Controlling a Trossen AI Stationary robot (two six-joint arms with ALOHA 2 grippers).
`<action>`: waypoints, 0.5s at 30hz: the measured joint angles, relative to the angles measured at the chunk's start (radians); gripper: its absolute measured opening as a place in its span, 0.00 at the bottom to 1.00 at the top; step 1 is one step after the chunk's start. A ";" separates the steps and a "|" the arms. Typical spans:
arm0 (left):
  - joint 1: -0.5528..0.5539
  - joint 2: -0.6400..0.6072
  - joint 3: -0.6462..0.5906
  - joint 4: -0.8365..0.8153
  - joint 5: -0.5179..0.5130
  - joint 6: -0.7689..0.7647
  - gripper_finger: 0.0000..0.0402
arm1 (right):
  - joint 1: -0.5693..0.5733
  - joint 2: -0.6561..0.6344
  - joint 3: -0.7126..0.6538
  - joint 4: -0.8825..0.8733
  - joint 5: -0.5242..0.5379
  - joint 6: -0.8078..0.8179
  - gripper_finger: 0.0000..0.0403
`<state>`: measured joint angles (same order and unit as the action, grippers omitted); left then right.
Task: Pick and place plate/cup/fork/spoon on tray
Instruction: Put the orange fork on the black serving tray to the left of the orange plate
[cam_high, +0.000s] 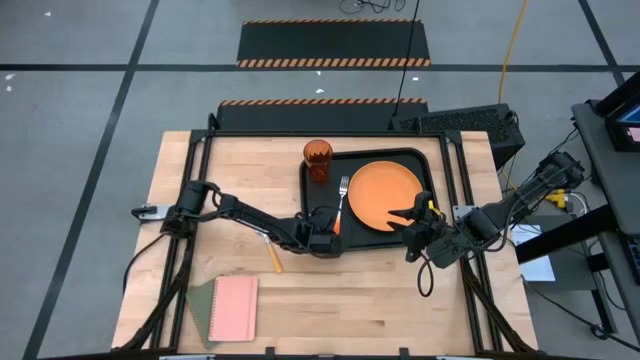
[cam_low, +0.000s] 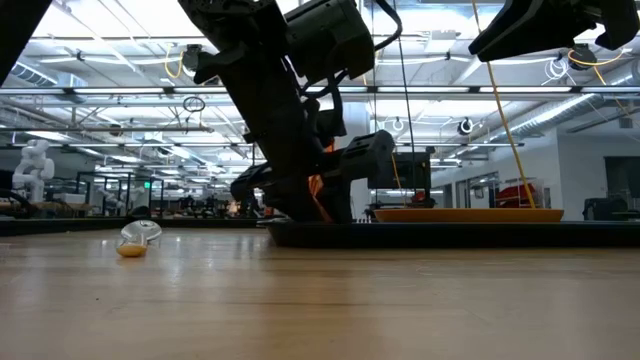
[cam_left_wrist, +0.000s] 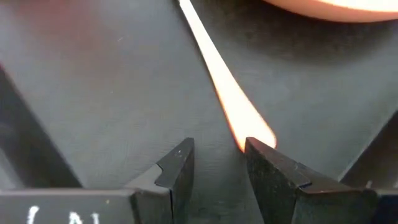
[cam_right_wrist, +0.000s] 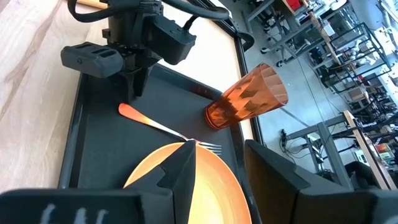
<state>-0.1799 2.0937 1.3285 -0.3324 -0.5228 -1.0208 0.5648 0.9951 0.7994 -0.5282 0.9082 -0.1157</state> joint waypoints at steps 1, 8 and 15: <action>0.000 0.000 0.000 0.002 0.000 0.005 0.36 | 0.000 0.000 0.000 0.000 0.000 0.002 0.32; 0.010 0.000 0.000 -0.004 0.026 0.041 0.36 | 0.000 0.000 0.000 0.000 0.000 0.034 0.32; 0.030 -0.002 0.002 -0.103 0.031 0.058 0.36 | 0.000 0.001 -0.001 -0.035 -0.131 0.171 0.32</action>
<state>-0.1504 2.0913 1.3308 -0.4356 -0.4918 -0.9633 0.5648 0.9959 0.7988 -0.5628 0.7774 0.0557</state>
